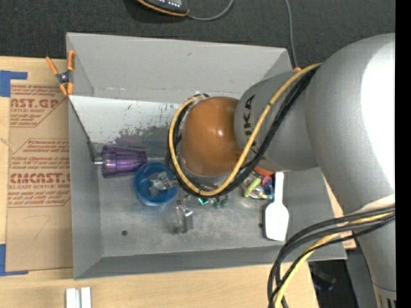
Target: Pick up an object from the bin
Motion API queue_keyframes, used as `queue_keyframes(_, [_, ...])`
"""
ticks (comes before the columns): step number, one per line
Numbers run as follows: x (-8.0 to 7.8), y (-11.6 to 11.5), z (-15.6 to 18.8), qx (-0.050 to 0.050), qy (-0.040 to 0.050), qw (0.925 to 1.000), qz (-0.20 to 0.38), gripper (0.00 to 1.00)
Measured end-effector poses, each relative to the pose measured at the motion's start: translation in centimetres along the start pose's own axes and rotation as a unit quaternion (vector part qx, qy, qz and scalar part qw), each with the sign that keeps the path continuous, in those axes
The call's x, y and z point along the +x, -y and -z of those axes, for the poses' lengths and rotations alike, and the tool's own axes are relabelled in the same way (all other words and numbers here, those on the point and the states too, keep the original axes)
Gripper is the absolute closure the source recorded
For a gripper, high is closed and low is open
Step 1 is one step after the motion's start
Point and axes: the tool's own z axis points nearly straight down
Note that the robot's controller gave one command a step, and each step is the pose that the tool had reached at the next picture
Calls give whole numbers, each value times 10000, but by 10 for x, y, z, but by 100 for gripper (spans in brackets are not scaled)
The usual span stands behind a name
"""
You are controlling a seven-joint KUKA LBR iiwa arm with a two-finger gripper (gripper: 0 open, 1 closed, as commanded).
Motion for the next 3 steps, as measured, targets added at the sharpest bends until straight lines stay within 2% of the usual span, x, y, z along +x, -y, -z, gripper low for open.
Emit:
queue_keyframes(1, [-4, -14, -8, -5, 2, 10000, 44, 0])
queue_keyframes(2, [-4, -14, -8, -5, 2, 10000, 43, 0])
queue_keyframes(3, [15, -38, -7, -10, 11, 9996, 285, 0])
